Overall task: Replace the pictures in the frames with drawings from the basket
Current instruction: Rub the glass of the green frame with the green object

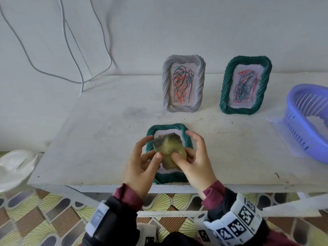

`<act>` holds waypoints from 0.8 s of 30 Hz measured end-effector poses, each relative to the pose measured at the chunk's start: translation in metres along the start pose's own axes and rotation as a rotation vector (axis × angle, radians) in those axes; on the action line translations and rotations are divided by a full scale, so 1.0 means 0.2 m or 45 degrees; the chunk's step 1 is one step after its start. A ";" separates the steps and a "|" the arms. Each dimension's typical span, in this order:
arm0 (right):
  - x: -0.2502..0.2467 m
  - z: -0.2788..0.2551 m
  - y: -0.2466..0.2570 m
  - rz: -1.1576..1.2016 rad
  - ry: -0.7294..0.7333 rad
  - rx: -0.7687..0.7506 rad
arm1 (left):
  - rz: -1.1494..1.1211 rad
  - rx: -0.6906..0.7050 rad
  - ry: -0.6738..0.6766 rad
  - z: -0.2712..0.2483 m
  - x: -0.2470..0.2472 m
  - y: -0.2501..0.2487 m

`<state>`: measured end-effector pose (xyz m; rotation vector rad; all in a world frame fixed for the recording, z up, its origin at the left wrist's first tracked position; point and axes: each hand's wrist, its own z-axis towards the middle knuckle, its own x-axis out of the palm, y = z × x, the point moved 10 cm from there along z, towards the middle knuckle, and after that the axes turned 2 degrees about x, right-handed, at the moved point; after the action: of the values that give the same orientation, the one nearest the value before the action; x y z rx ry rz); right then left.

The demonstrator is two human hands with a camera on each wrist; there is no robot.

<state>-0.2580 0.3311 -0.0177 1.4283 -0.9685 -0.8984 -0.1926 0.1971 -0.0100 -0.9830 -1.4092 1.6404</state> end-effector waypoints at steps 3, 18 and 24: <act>0.05 0.00 0.00 0.036 0.066 0.014 | -0.147 -0.100 -0.016 0.03 -0.02 -0.01; -0.16 -0.01 -0.08 -0.755 -0.093 -0.262 | 0.501 -0.209 -0.287 0.23 -0.88 0.01; -0.17 -0.01 -0.13 -0.769 -0.100 -0.278 | 1.011 -0.208 -0.366 0.23 -0.93 0.03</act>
<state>-0.2678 0.3648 -0.0436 1.5249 -0.4683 -1.4617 -0.1564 0.0098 0.0030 -1.5879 -1.4432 2.3326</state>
